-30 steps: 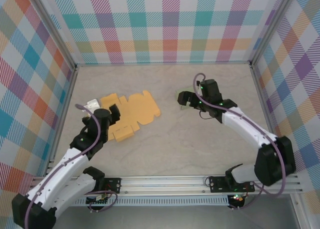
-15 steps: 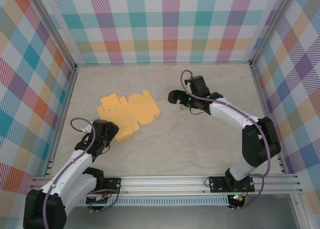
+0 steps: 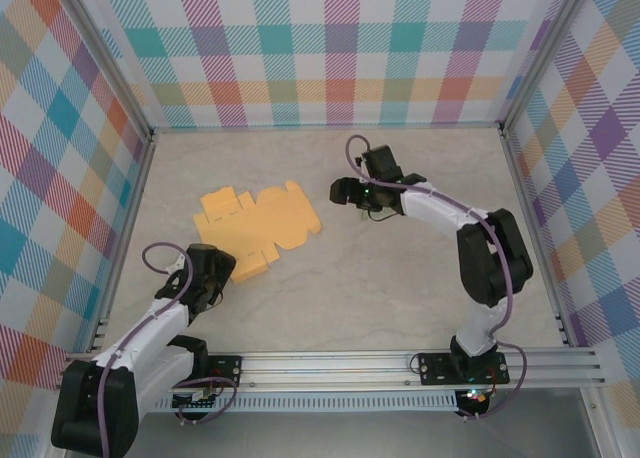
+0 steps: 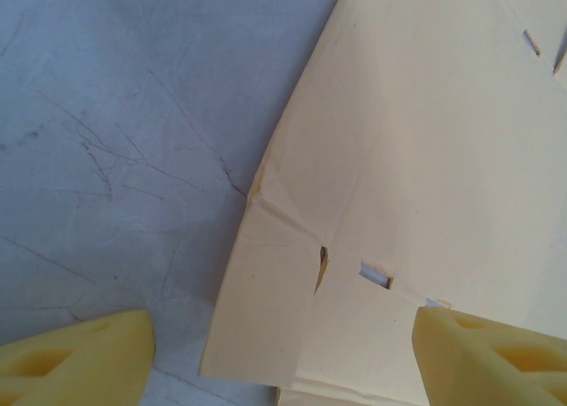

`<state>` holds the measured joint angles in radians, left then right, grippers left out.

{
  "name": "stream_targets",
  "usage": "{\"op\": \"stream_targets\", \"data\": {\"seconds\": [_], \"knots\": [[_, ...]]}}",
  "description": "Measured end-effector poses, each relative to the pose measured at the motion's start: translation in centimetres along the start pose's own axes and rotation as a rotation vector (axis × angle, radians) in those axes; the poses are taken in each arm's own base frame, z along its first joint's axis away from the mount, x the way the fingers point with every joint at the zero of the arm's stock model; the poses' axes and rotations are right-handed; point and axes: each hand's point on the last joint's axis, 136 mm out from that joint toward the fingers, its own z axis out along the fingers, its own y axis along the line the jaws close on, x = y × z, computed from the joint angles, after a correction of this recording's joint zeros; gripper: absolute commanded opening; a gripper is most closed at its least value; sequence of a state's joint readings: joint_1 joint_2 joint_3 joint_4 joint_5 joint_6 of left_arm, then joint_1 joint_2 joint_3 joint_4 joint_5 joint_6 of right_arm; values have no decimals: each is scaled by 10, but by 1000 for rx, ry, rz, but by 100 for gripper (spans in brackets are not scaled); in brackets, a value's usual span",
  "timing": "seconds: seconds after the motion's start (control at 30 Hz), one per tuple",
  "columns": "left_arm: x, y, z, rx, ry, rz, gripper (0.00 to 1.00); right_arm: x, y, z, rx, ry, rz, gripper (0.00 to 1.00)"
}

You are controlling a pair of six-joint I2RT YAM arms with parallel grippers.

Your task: Fold the paper box

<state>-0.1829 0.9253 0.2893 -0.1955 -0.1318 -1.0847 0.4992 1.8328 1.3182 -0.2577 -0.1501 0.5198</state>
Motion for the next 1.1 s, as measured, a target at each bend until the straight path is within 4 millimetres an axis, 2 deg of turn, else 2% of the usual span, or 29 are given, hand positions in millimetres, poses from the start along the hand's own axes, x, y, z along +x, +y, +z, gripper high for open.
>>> {"op": "stream_targets", "data": {"seconds": [0.17,0.3,0.5,0.6,0.7,0.83,0.93,1.1], "knots": [[-1,-2,5,-23,3,9,70,0,0,14,24,36,-29,65],[-2,3,10,-61,0,35,56,12,1,14,62,75,-66,65],[-6,4,18,-118,-3,75,40,26,-2,14,99,117,-78,66],[-9,-3,23,-118,-9,88,28,33,-7,11,113,130,-74,68],[-12,-10,28,-97,-21,91,26,44,-12,6,134,149,-75,67],[-13,-17,30,-71,-23,101,8,56,-23,-1,177,168,-73,67],[-18,-24,27,-56,-37,123,0,65,-35,-2,229,184,-75,62],[-31,-37,14,-39,-83,200,0,68,-50,-4,300,182,-85,45]]}}
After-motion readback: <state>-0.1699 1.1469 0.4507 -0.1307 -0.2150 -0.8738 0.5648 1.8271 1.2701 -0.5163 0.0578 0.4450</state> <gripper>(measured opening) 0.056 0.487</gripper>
